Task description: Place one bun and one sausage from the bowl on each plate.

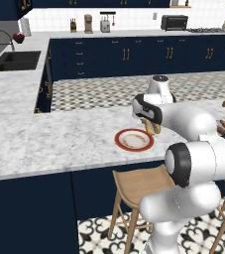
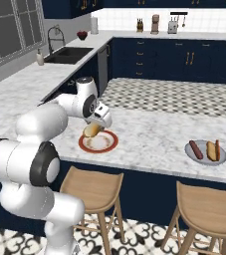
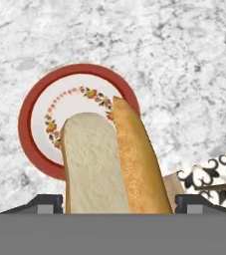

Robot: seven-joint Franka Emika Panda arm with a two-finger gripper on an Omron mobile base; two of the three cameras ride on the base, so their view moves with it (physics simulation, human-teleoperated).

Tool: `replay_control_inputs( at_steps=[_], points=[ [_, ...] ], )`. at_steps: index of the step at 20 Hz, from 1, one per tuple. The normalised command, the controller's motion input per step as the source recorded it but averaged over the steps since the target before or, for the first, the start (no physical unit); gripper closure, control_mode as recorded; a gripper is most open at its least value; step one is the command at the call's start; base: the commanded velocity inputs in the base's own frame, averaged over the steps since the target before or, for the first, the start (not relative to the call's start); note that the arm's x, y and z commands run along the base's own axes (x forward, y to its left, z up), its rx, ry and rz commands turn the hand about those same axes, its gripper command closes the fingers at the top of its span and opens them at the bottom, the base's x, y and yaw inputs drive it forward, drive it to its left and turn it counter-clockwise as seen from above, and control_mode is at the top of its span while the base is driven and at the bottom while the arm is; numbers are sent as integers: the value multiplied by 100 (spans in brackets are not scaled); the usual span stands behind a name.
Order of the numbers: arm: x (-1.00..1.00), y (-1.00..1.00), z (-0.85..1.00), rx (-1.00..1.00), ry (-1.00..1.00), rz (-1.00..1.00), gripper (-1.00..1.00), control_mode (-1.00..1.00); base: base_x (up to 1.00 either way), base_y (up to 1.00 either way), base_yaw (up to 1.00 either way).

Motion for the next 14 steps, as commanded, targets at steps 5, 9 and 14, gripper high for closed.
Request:
replay_control_inputs(
  at_steps=[5, 9, 14],
  points=[
    [49, -3, -50, 0, 6, 4, 100, -100, 0, 0, 0],
    [15, 0, -43, 0, 7, 4, 100, -100, 0, 0, 0],
    [19, 0, -45, 0, 1, 5, 100, -100, 0, 0, 0]
  ],
)
